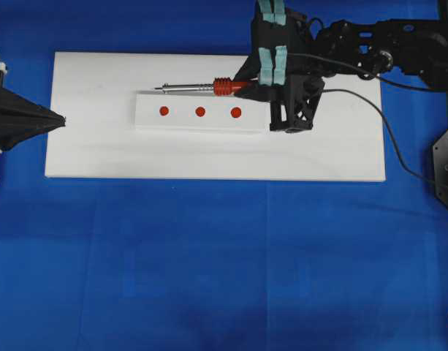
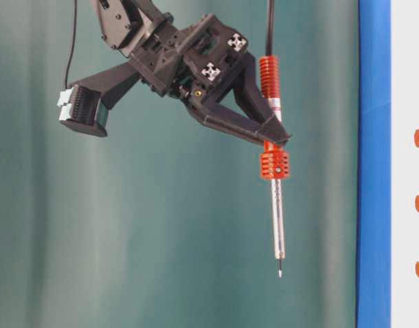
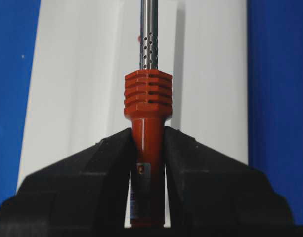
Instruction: Touch the tip of the soldering iron to the mark.
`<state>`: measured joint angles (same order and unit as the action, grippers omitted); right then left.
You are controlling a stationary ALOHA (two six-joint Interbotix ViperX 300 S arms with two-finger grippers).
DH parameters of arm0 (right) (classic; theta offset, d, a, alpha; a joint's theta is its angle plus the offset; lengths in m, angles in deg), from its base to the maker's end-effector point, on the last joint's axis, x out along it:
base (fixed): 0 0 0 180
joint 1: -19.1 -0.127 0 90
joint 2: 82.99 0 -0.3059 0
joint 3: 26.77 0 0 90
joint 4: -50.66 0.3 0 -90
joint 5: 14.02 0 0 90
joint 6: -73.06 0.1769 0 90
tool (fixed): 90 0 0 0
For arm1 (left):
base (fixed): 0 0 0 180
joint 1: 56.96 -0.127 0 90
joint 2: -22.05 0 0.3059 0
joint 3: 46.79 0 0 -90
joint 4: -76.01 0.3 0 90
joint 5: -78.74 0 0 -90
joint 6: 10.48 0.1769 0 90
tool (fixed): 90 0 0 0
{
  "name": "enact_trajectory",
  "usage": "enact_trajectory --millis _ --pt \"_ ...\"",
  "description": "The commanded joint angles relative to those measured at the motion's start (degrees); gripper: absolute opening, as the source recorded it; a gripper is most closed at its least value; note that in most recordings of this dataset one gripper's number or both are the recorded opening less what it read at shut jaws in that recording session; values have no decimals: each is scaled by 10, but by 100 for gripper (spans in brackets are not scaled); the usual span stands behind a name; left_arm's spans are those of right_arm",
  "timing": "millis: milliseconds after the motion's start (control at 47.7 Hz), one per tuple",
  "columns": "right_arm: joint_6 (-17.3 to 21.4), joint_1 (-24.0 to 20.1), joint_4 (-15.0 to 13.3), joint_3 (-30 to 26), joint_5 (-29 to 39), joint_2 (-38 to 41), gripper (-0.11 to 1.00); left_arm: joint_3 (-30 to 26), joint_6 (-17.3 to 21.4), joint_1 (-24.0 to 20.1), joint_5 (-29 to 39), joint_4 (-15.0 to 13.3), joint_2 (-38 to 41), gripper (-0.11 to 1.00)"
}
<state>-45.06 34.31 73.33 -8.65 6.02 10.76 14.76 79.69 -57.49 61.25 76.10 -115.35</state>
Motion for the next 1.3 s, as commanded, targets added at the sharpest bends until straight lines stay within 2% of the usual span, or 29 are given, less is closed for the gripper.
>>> enact_trajectory --millis 0,272,817,1278 --pt "0 3 -1 -12 -1 -13 6 -8 0 -1 -4 1 4 0" --pt "0 11 -1 4 4 -24 6 -8 0 -2 -5 0 2 0" --pt "1 32 -1 112 10 -131 6 -9 -4 -1 -5 1 2 0" --pt "3 34 -1 116 8 -131 6 -8 -5 -1 -6 0 3 0"
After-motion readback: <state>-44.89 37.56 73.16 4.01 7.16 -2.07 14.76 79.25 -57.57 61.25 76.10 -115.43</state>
